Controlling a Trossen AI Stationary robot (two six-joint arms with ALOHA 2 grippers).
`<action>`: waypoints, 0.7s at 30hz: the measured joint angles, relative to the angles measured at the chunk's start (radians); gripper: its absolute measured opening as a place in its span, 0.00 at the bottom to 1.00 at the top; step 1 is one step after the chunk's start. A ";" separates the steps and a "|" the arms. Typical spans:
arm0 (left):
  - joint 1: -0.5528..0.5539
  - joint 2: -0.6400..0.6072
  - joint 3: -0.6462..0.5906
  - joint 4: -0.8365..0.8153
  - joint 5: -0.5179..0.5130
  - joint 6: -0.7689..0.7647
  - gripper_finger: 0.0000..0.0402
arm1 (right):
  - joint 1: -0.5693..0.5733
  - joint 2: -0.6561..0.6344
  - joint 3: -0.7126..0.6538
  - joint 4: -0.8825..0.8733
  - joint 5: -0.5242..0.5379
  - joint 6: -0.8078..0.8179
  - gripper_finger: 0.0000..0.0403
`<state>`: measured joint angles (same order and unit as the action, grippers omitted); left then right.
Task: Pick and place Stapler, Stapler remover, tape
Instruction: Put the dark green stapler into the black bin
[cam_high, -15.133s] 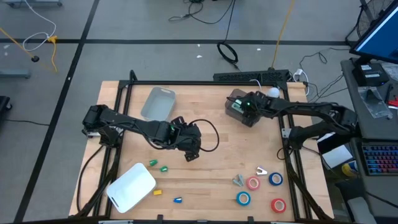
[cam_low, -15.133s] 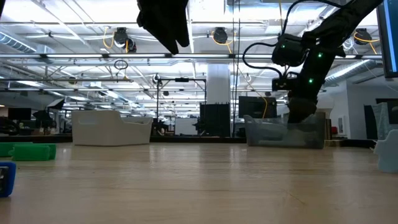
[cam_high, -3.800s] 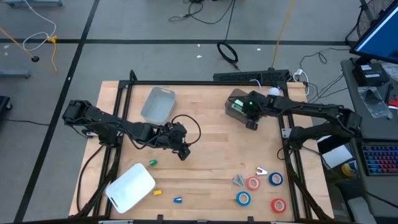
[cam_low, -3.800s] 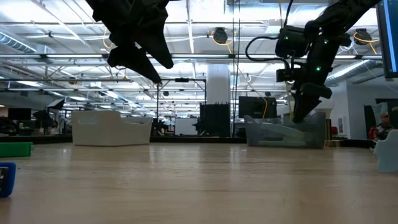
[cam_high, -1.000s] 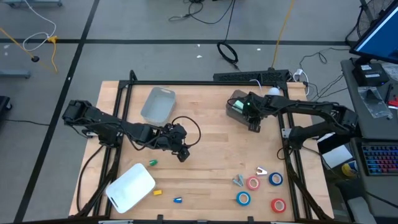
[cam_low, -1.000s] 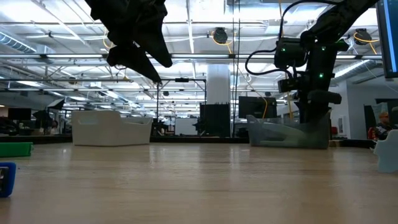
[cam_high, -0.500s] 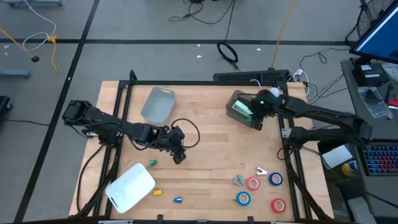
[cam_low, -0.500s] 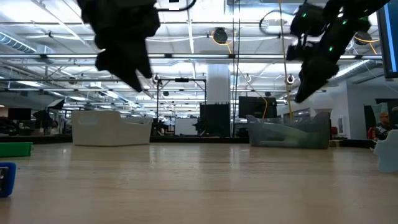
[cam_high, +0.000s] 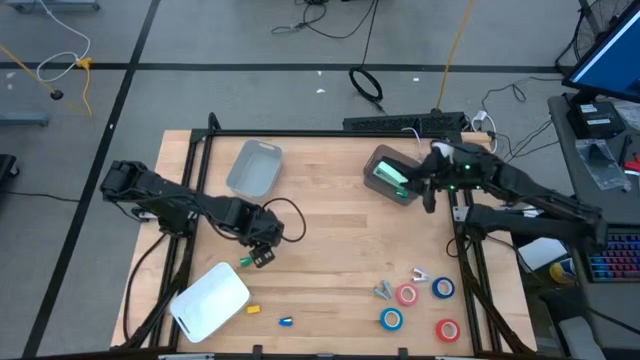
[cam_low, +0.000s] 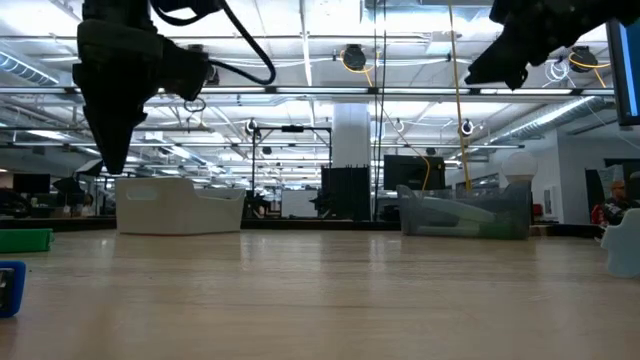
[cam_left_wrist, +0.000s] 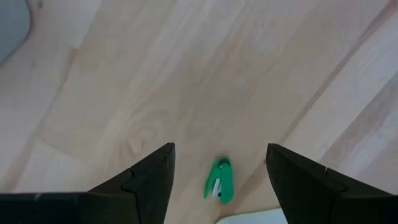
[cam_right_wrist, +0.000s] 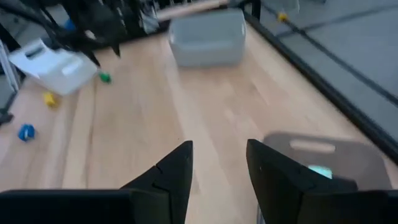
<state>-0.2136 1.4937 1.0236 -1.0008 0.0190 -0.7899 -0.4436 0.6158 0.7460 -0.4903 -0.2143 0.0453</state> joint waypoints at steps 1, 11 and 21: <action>0.000 0.000 -0.006 0.004 0.016 0.002 0.63 | 0.001 -0.011 0.000 0.009 0.000 0.004 0.36; -0.021 0.000 -0.120 0.009 0.173 -0.087 0.63 | 0.000 -0.083 0.000 0.005 0.000 0.022 0.36; -0.058 0.000 -0.130 0.101 0.158 -0.115 0.63 | 0.000 -0.084 0.000 0.005 0.002 0.020 0.35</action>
<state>-0.2717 1.4937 0.8936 -0.8993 0.1773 -0.9053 -0.4431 0.5320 0.7460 -0.4854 -0.2119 0.0654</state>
